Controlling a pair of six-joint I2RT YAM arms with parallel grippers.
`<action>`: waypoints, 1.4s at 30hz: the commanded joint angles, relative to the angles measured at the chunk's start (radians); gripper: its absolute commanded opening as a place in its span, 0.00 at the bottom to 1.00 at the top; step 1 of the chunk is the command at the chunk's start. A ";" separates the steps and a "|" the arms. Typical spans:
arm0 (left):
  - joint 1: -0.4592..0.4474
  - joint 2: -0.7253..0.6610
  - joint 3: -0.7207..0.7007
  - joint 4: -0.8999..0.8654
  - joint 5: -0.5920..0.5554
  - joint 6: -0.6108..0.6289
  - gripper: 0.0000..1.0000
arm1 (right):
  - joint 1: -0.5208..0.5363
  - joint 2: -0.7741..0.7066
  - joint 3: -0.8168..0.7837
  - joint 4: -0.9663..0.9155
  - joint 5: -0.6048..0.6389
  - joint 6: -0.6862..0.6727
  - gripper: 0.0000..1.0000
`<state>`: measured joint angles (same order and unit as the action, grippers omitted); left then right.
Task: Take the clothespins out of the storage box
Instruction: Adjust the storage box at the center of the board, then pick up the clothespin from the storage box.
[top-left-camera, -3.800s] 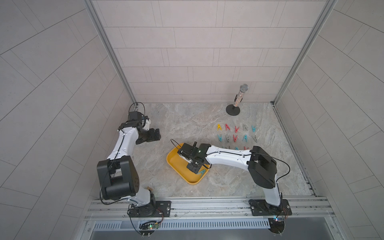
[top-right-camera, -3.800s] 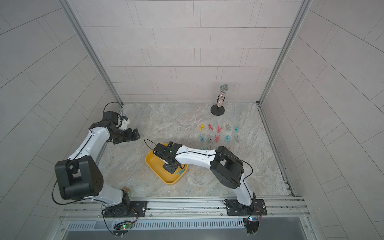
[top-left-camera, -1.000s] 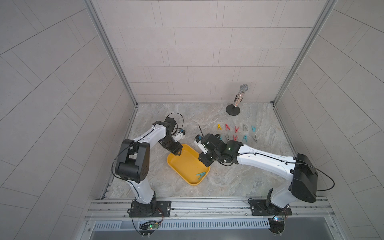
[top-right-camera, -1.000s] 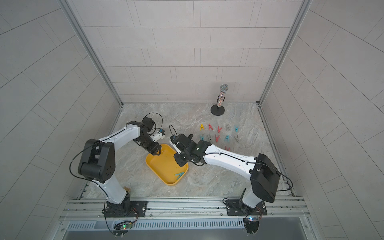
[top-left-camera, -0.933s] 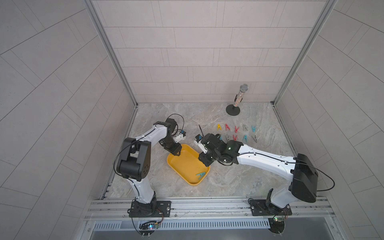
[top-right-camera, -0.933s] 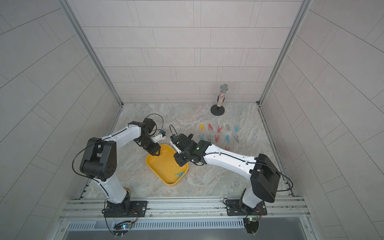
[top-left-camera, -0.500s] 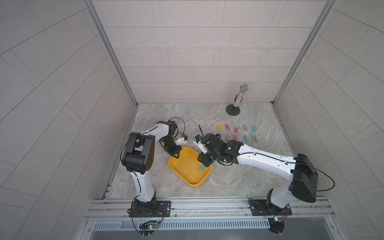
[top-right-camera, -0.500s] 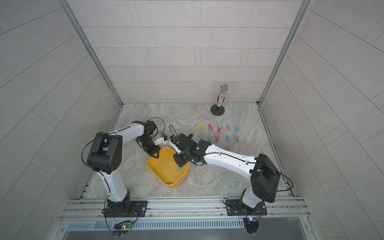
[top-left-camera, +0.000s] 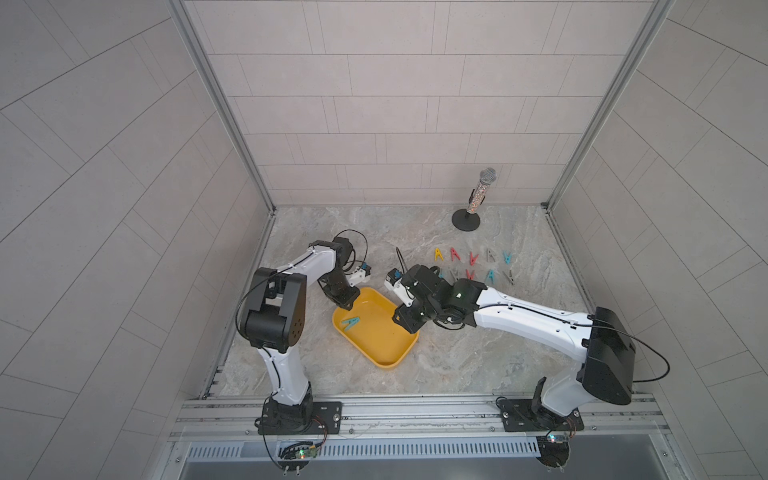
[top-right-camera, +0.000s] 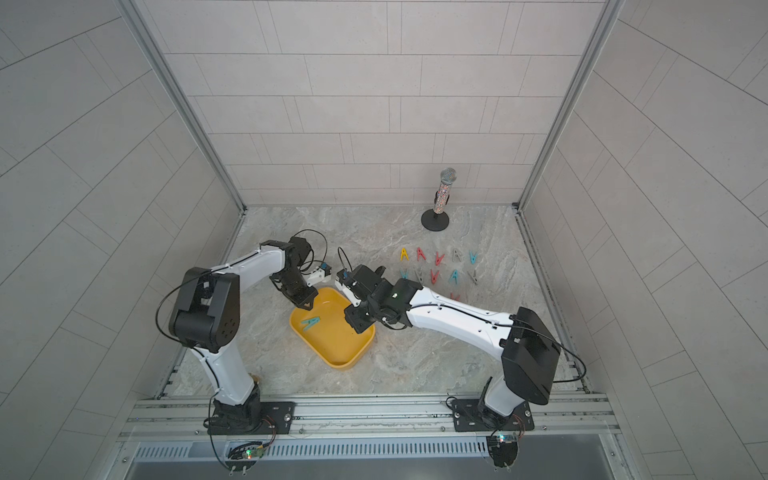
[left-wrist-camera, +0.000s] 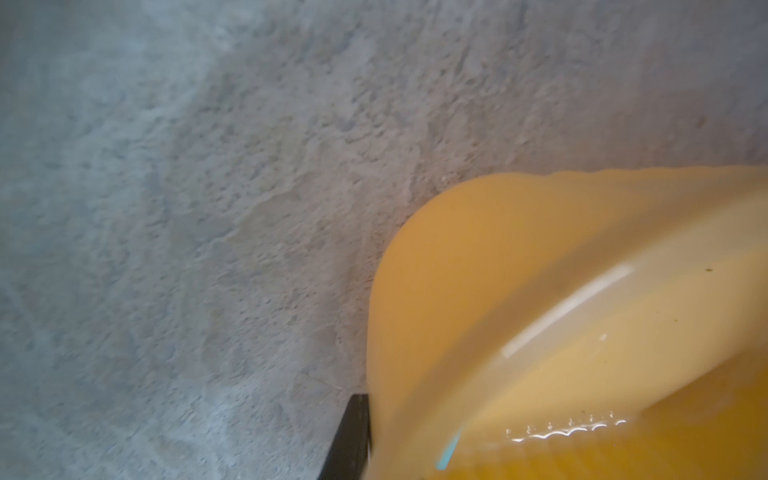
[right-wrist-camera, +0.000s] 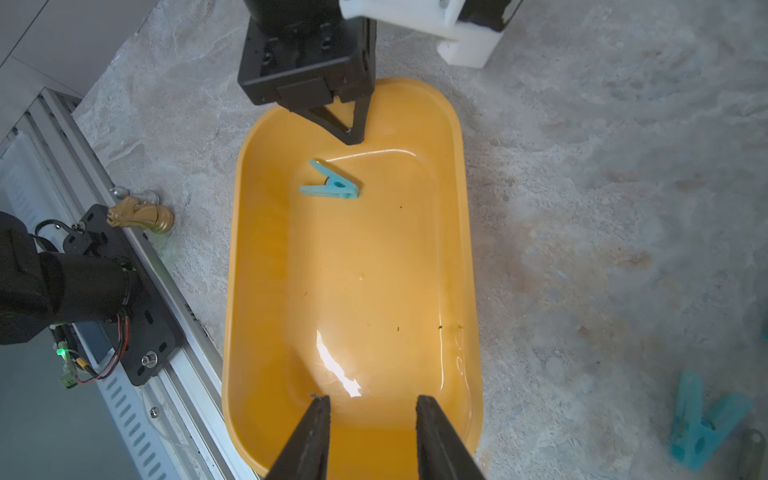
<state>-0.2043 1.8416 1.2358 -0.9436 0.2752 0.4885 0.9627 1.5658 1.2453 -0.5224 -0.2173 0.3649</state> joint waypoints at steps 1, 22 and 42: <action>0.003 -0.075 0.013 0.023 -0.047 -0.030 0.29 | 0.017 0.028 0.006 0.007 -0.036 -0.021 0.45; 0.509 -0.362 0.075 0.016 0.125 -0.346 0.87 | 0.073 0.458 0.330 0.068 -0.113 -0.181 0.52; 0.545 -0.379 -0.059 0.101 0.102 -0.392 0.87 | 0.066 0.731 0.559 0.035 0.082 -0.171 0.51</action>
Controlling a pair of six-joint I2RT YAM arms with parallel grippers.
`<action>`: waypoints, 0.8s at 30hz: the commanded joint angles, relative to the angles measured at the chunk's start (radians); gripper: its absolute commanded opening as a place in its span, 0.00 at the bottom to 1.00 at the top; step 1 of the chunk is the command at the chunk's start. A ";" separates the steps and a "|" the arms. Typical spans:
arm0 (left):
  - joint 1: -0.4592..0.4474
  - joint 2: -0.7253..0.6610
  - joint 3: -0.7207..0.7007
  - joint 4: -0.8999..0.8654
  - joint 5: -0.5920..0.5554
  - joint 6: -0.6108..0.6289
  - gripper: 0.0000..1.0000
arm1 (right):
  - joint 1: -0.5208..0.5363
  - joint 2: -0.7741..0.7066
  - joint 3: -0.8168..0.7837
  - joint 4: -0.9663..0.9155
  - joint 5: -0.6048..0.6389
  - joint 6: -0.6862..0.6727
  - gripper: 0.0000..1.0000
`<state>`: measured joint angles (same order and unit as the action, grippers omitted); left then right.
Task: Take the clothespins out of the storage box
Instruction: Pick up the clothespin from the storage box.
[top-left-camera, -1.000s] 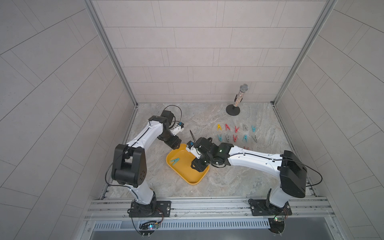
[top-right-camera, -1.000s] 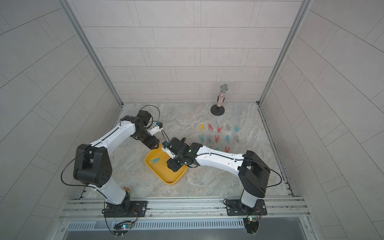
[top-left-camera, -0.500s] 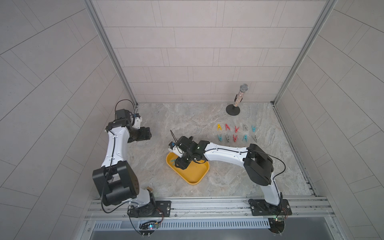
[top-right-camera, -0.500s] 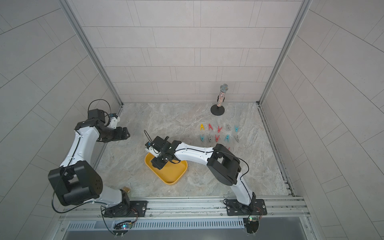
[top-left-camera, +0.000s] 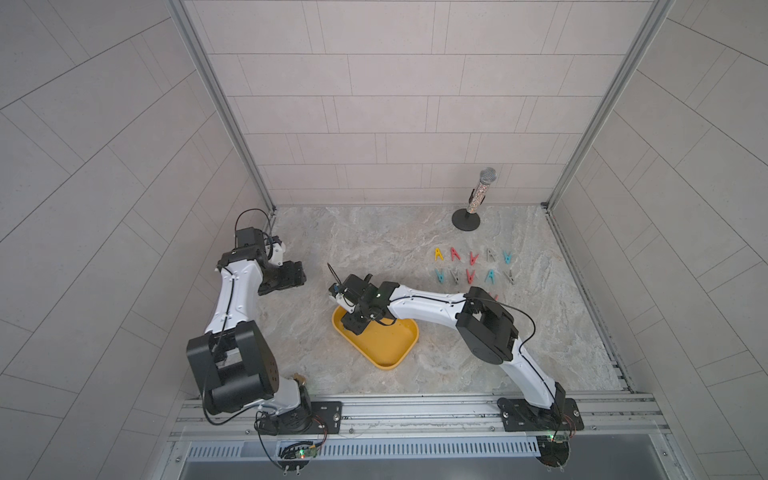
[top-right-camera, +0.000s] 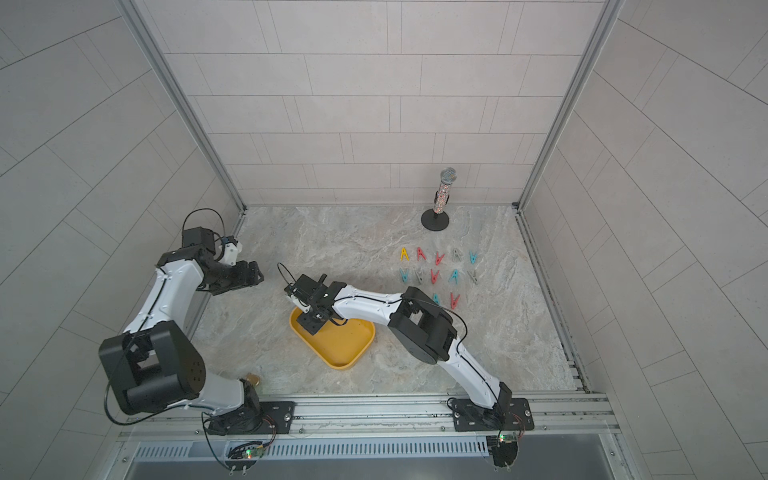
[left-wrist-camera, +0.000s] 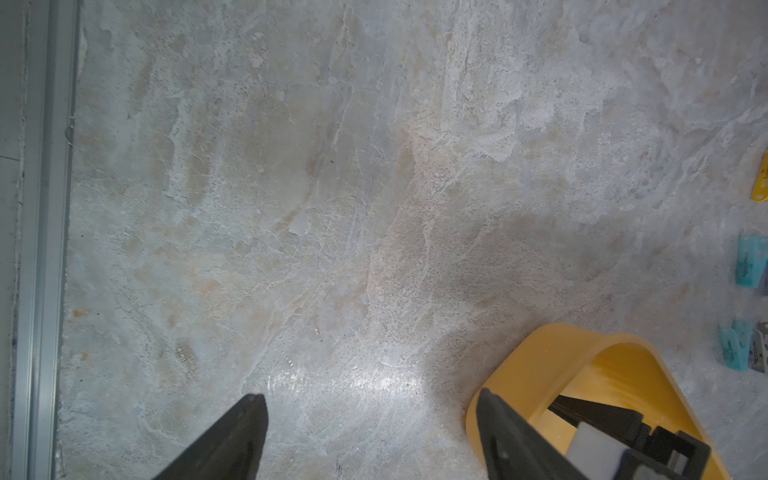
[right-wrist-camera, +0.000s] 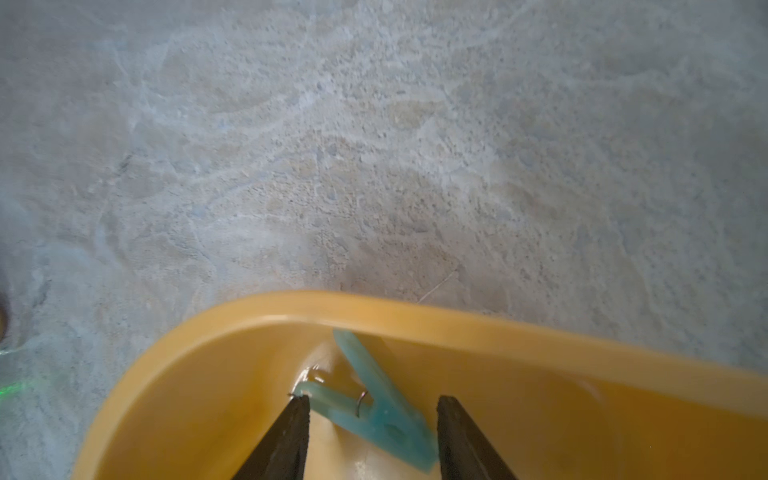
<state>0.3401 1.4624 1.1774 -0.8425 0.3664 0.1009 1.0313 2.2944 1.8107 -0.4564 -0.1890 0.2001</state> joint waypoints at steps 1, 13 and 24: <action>0.000 -0.001 -0.003 0.001 0.012 -0.004 0.87 | -0.005 -0.006 -0.021 -0.031 0.057 -0.004 0.50; 0.002 0.000 -0.009 0.007 0.034 -0.001 0.87 | -0.035 -0.146 -0.196 -0.007 0.110 0.045 0.24; 0.000 0.006 -0.019 0.008 0.061 0.003 0.86 | -0.037 -0.165 -0.202 -0.005 0.107 0.059 0.22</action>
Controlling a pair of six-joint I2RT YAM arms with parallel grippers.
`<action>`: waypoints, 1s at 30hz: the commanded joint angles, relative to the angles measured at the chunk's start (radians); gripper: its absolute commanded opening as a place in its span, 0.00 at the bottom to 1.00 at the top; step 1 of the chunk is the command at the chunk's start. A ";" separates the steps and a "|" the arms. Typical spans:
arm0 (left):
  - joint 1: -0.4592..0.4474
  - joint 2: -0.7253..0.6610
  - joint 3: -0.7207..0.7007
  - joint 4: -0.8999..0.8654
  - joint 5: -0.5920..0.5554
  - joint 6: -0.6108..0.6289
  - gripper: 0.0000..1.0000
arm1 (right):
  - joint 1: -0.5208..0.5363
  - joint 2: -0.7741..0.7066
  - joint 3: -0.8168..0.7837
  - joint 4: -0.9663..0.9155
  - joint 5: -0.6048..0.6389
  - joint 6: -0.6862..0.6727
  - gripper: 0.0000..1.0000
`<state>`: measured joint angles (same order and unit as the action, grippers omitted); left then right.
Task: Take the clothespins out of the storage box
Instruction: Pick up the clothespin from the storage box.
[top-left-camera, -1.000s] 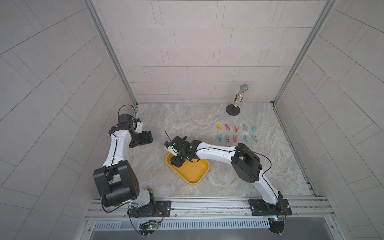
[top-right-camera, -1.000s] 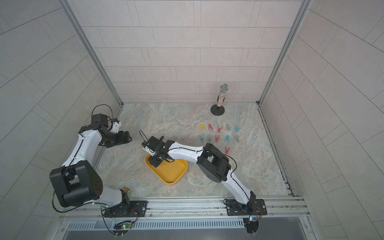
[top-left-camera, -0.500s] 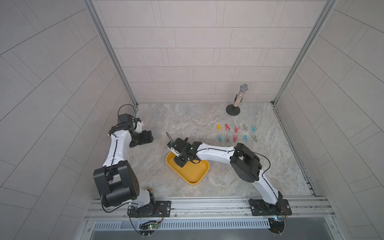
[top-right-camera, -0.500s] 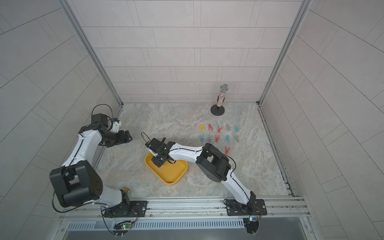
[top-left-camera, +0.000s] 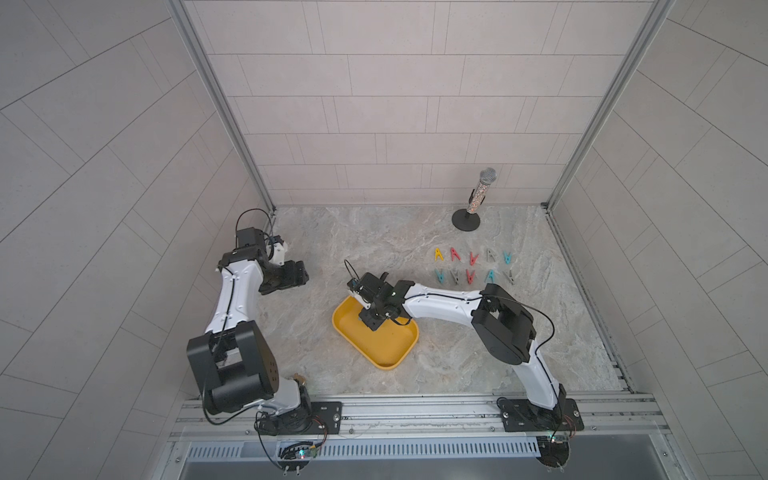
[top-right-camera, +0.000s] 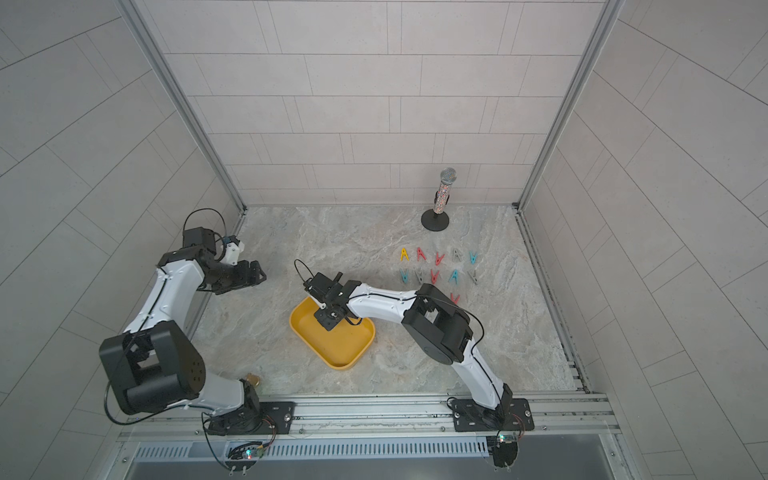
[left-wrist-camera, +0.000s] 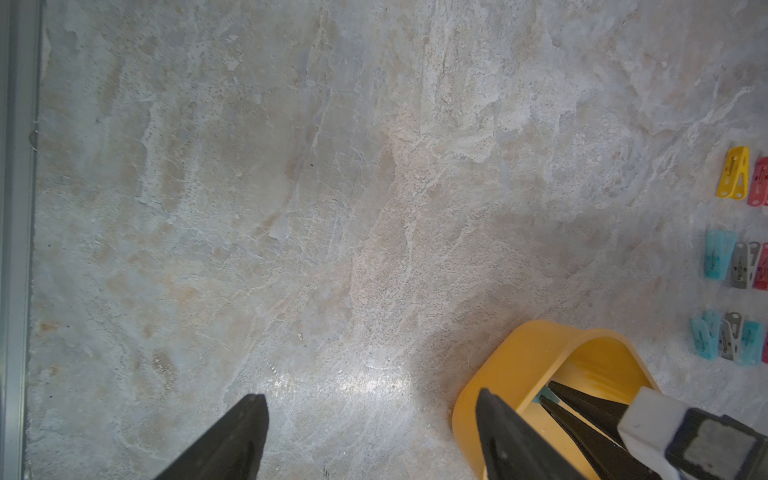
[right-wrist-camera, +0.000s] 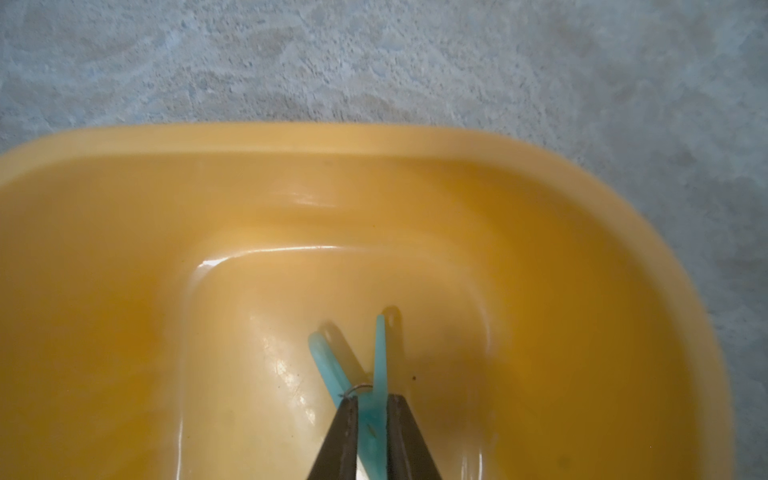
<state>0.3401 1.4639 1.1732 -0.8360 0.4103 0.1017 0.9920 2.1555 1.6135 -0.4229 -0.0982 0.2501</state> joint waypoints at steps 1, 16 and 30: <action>0.001 0.004 -0.016 0.000 0.019 0.004 0.86 | 0.002 -0.024 -0.001 -0.040 0.018 0.009 0.25; 0.000 0.005 -0.018 0.000 0.035 0.007 0.86 | -0.003 -0.002 0.061 -0.089 -0.072 -0.010 0.48; 0.001 0.006 -0.018 -0.003 0.047 0.010 0.86 | -0.003 0.110 0.134 -0.177 -0.041 -0.074 0.52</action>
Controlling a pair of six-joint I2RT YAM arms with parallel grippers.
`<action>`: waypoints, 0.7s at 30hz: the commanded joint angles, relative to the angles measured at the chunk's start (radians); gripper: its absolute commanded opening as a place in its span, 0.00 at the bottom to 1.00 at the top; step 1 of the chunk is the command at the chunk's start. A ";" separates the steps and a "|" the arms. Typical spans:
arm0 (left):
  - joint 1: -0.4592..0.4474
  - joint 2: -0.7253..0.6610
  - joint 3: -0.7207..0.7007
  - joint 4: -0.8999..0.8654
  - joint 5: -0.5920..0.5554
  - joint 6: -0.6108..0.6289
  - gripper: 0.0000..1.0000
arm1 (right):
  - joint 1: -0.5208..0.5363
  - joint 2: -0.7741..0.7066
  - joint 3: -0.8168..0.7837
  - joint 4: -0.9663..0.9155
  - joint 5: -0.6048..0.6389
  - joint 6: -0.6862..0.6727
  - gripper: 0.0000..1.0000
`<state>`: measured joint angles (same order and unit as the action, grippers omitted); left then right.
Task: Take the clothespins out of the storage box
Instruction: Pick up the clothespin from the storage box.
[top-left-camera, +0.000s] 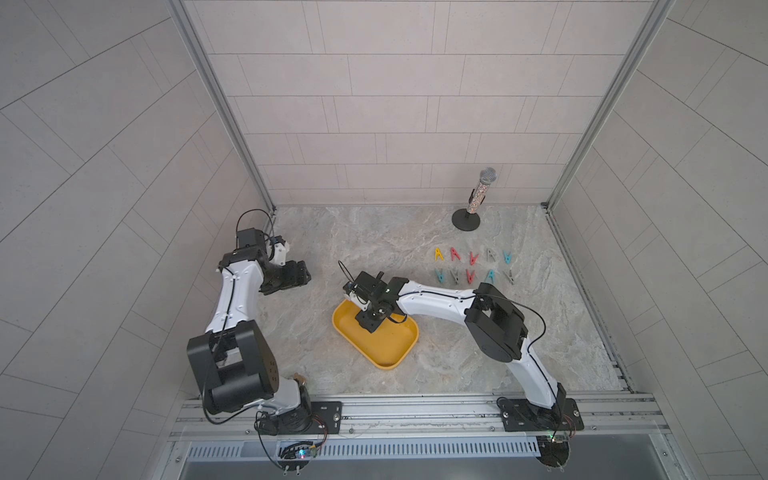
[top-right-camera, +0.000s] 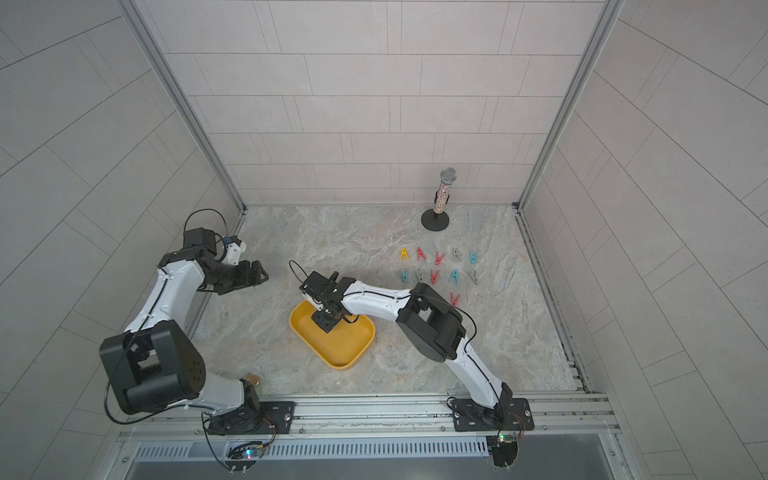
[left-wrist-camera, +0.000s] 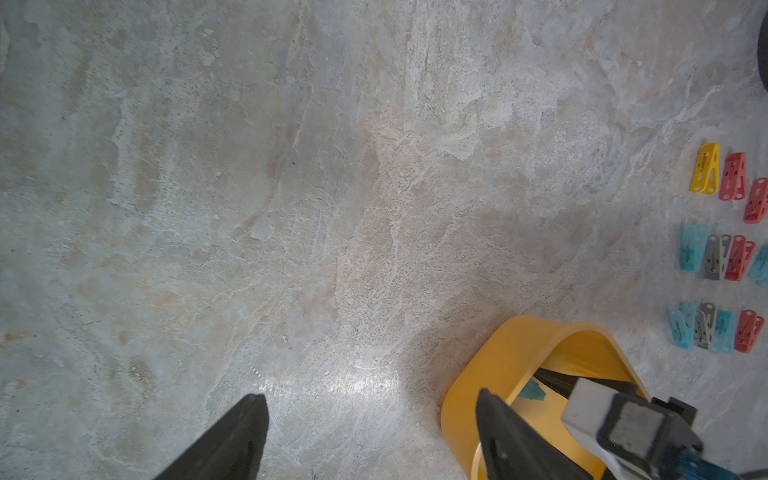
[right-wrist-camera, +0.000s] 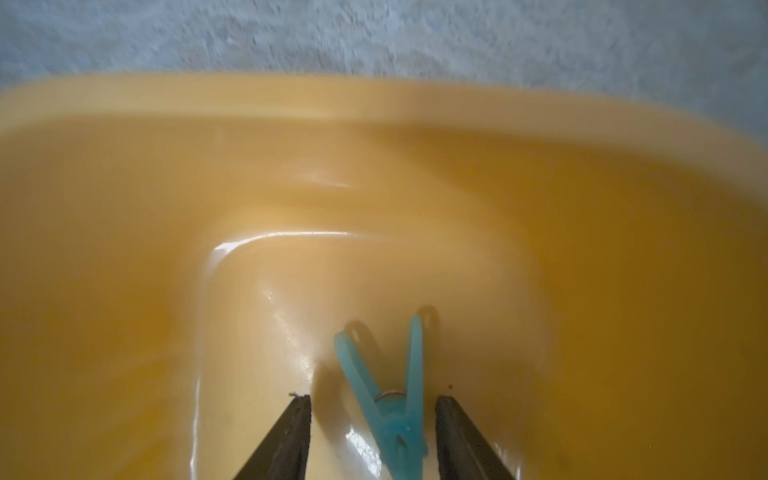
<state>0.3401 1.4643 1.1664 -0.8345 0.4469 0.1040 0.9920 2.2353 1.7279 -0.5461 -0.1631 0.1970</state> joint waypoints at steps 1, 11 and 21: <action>0.000 0.004 -0.011 -0.006 0.012 0.007 0.86 | -0.003 0.035 0.024 -0.055 0.025 -0.024 0.52; 0.000 -0.001 -0.011 -0.006 0.010 0.007 0.86 | -0.003 0.024 0.011 -0.056 0.004 -0.010 0.36; 0.000 0.004 -0.014 -0.005 0.011 0.008 0.86 | -0.002 -0.095 -0.029 -0.023 -0.010 0.022 0.13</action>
<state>0.3401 1.4643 1.1664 -0.8349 0.4492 0.1040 0.9882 2.2097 1.7058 -0.5499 -0.1631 0.2070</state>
